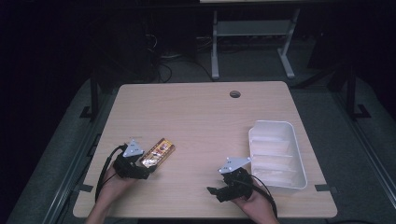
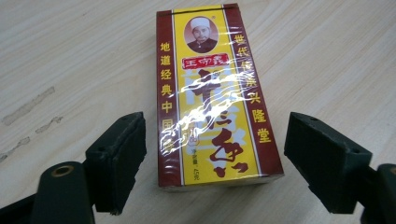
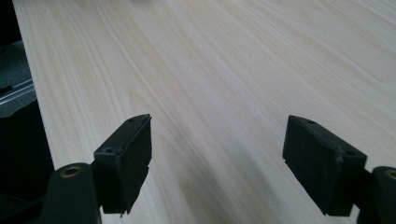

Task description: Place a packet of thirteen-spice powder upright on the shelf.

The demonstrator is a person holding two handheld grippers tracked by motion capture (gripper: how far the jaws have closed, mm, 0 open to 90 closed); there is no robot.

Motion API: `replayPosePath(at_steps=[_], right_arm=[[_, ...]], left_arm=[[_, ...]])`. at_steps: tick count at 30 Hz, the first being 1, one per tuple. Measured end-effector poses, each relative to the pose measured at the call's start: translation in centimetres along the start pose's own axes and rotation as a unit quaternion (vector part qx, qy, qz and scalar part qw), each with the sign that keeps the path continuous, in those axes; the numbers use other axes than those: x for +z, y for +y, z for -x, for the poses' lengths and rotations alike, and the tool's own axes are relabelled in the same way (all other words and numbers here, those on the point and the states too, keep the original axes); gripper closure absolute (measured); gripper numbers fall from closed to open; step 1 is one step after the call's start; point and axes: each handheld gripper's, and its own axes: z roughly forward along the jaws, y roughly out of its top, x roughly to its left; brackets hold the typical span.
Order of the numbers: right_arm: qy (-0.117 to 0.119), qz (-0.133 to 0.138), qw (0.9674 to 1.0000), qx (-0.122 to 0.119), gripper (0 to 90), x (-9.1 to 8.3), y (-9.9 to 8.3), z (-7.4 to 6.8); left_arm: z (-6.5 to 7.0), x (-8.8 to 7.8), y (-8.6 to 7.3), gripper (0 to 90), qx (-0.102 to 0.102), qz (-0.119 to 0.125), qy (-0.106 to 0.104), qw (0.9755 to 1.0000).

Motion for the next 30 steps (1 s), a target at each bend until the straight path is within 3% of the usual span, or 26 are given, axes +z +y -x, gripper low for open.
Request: replayPosePath(at_steps=[11, 20, 25, 30], right_arm=[[-0.001, 0.000, 1.0000, -0.003, 23.4, 0.05, 0.11, -0.14], [-0.003, 0.001, 1.0000, -0.006, 23.5, 0.03, 0.17, -0.20], [-0.001, 0.005, 1.0000, -0.004, 23.7, -0.05, 0.29, -0.32], [-0.001, 0.015, 0.9999, -0.007, 23.5, -0.28, 0.80, -0.64]], left_arm=[[-0.10, 0.81, -0.27, 27.2, -0.007, -0.015, -0.011, 0.9998], [0.08, 0.95, -0.18, 30.7, -0.011, -0.023, -0.002, 0.9997], [0.34, 0.75, -0.01, 31.9, -0.002, -0.022, 0.008, 0.9997], [0.74, 0.40, 0.25, 32.2, 0.005, -0.014, 0.005, 0.9999]])
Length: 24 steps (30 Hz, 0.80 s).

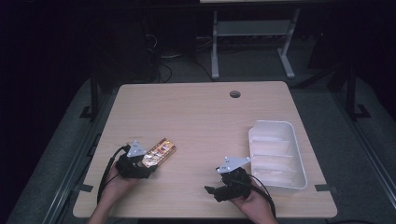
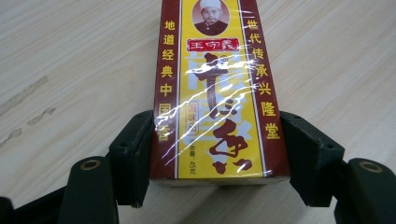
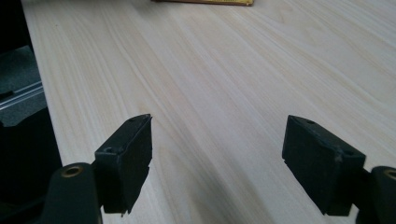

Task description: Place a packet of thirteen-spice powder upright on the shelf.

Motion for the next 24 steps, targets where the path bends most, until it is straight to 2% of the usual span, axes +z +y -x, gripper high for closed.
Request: replayPosePath(at_steps=[5, 10, 15, 24], right_arm=[[-0.002, 0.002, 1.0000, 0.001, 22.5, 0.0, 0.1, -0.3], [0.011, 0.010, 0.9998, 0.012, 22.4, -0.3, 0.3, -0.2], [0.011, 0.018, 0.9996, 0.016, 20.6, -0.6, 0.6, -0.4], [0.015, 0.030, 0.9989, 0.032, 19.9, -1.1, 0.6, 0.1]], left_arm=[[1.1, -0.4, 0.7, 32.3, 0.014, 0.028, -0.010, 0.9995], [2.2, -0.8, 1.1, 32.3, 0.023, 0.054, -0.021, 0.9981], [3.5, -1.0, 1.6, 32.3, 0.035, 0.068, -0.036, 0.9964], [6.2, -1.2, 2.3, 32.3, 0.061, 0.093, -0.067, 0.9916]])
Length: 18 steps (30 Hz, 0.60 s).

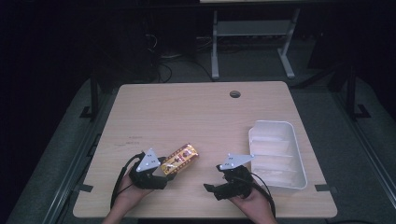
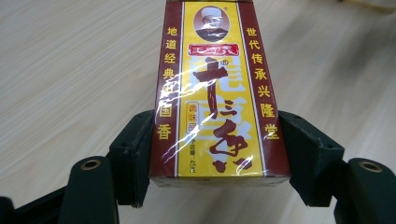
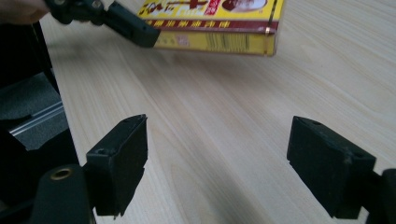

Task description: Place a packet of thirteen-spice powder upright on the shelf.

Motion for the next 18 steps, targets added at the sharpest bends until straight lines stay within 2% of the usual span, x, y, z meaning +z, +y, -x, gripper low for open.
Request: replayPosePath(at_steps=[5, 9, 14, 18], right_arm=[[0.000, 0.005, 0.9999, 0.012, 19.2, -0.1, 0.1, 0.2], [-0.016, 0.013, 0.9996, 0.020, 17.0, -0.3, 0.1, 0.4], [-0.015, 0.015, 0.9991, 0.036, 17.1, -0.4, 0.0, 0.8], [-0.012, 0.027, 0.9985, 0.047, 18.0, -0.7, -0.1, 1.1]], left_arm=[[1.6, 0.4, 0.5, 32.3, 0.017, 0.007, -0.021, 0.9996], [2.9, 0.7, 0.9, 32.4, 0.030, 0.012, -0.036, 0.9988], [4.1, 1.0, 1.3, 32.4, 0.049, 0.012, -0.048, 0.9976], [4.7, 1.1, 1.4, 32.4, 0.056, 0.016, -0.052, 0.9970]])
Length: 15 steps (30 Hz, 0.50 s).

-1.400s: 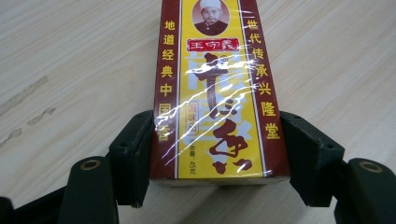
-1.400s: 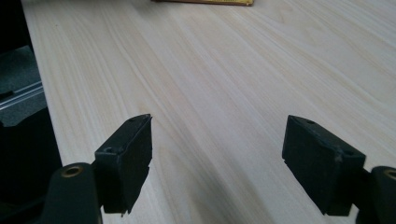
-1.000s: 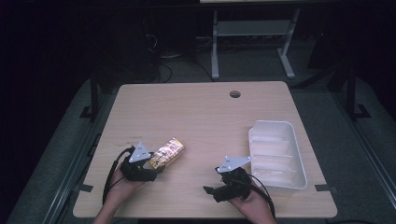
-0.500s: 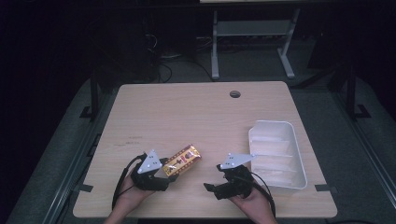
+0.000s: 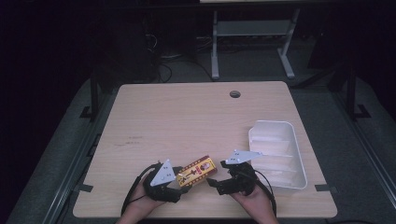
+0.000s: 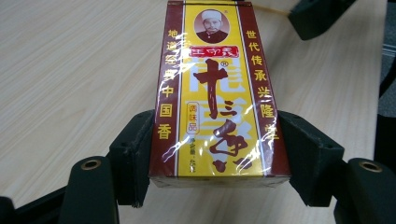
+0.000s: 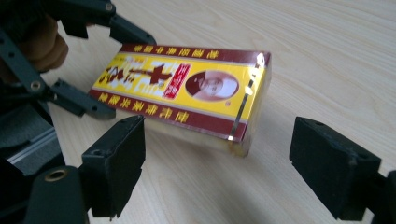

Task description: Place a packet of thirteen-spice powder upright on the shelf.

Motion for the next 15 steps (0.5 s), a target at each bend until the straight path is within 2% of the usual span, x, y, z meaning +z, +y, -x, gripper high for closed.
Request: replayPosePath(at_steps=[5, 9, 15], right_arm=[[0.005, 0.002, 0.9998, 0.017, 17.9, 0.0, -0.1, 0.4], [0.023, 0.005, 0.9990, 0.038, 20.7, 0.1, -0.1, 0.7], [0.045, 0.013, 0.9969, 0.062, 22.2, 0.1, -0.2, 1.0]], left_arm=[[0.5, 0.0, 0.3, 32.4, 0.008, 0.008, -0.003, 0.9999], [1.0, 0.0, 0.5, 32.5, 0.014, 0.015, -0.004, 0.9998], [1.4, 0.0, 0.7, 32.5, 0.025, 0.026, 0.006, 0.9993]])
